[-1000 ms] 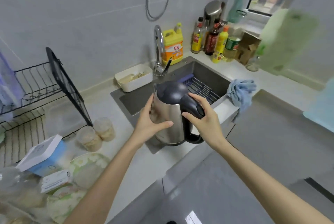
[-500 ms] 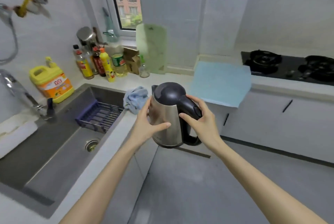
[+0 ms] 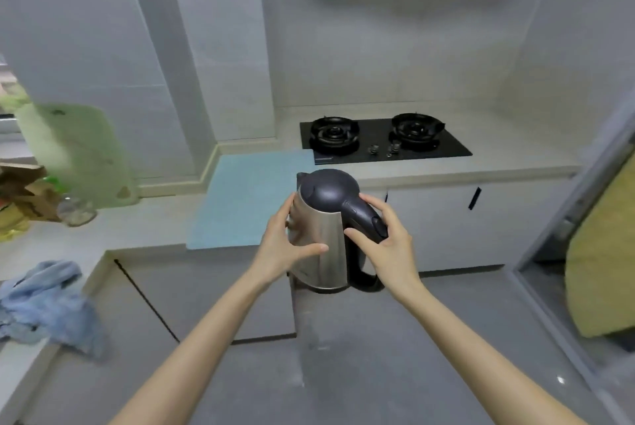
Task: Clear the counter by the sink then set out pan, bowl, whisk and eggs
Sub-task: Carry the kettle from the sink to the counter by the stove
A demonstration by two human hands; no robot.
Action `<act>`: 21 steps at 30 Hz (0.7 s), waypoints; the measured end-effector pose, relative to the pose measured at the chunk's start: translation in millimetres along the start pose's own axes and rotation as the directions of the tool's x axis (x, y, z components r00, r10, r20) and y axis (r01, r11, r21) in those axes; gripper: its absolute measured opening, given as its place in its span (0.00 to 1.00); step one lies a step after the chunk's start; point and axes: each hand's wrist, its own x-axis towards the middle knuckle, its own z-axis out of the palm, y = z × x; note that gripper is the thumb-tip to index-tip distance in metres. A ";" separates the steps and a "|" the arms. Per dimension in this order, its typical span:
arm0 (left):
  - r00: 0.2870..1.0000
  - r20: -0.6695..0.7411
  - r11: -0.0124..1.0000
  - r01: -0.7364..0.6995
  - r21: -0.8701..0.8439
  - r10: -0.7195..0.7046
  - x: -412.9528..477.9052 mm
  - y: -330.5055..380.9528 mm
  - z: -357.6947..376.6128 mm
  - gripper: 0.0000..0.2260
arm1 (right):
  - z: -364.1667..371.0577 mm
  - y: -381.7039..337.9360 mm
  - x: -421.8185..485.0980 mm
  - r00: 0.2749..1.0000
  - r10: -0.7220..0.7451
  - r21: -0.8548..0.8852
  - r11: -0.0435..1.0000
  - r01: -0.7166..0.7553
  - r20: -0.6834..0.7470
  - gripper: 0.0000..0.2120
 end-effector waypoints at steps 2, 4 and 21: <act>0.998 0.052 1.000 -0.020 0.007 0.019 31.0 6.1 26.8 0.50 | -25.1 11.0 18.8 0.998 0.006 -0.004 1.000 -0.007 -0.056 0.25; 0.995 0.097 0.999 -0.039 0.002 0.038 62.3 10.6 54.2 0.49 | -48.8 24.1 38.6 0.994 0.017 -0.017 1.000 -0.018 -0.104 0.25; 0.883 0.443 0.986 -0.114 -0.117 0.155 371.5 48.5 297.2 0.40 | -258.3 134.7 263.6 0.903 0.044 -0.164 0.978 -0.125 -0.428 0.24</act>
